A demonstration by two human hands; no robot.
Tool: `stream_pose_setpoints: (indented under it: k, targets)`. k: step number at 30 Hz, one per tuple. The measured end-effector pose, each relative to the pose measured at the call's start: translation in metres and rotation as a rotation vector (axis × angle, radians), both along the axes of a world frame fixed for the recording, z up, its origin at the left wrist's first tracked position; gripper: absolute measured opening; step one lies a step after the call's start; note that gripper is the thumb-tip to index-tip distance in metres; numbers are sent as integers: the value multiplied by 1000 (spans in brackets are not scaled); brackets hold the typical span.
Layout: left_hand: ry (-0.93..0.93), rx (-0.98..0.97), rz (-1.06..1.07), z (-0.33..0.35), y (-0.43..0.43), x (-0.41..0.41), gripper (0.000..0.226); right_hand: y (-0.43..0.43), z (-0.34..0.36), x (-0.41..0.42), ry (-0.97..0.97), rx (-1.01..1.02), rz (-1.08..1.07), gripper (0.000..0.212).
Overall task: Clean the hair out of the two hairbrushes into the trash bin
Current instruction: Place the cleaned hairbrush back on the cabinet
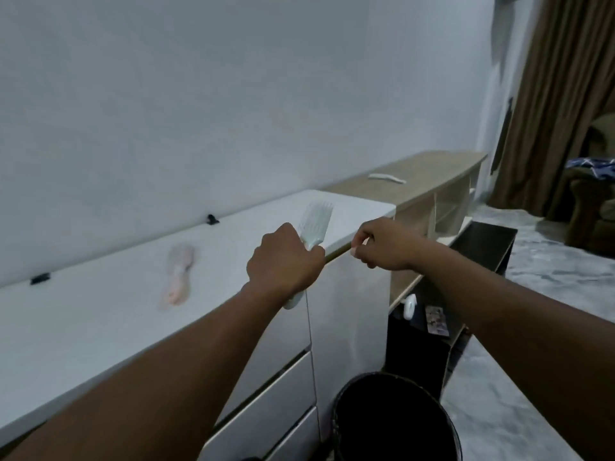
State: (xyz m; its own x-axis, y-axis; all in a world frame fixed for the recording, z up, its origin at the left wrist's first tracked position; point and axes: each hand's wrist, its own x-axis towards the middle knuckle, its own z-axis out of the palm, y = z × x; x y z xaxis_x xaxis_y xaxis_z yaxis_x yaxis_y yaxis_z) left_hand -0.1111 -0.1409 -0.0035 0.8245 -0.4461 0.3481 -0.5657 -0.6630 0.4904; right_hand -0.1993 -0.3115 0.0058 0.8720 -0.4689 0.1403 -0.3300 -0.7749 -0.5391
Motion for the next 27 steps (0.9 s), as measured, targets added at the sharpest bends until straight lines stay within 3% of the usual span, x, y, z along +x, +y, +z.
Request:
stream_pose_setpoints:
  k: [11,18,27]
  targets:
    - [-5,-39,294,45,133,71,28,106,72,93,-60,-85,243,17]
    - [98,-54,468,21,197,124,19,166,55,168,-19,-111,403,20]
    - [179,3,584,-18,213,164,25,202,10,238,55,-130,493,15]
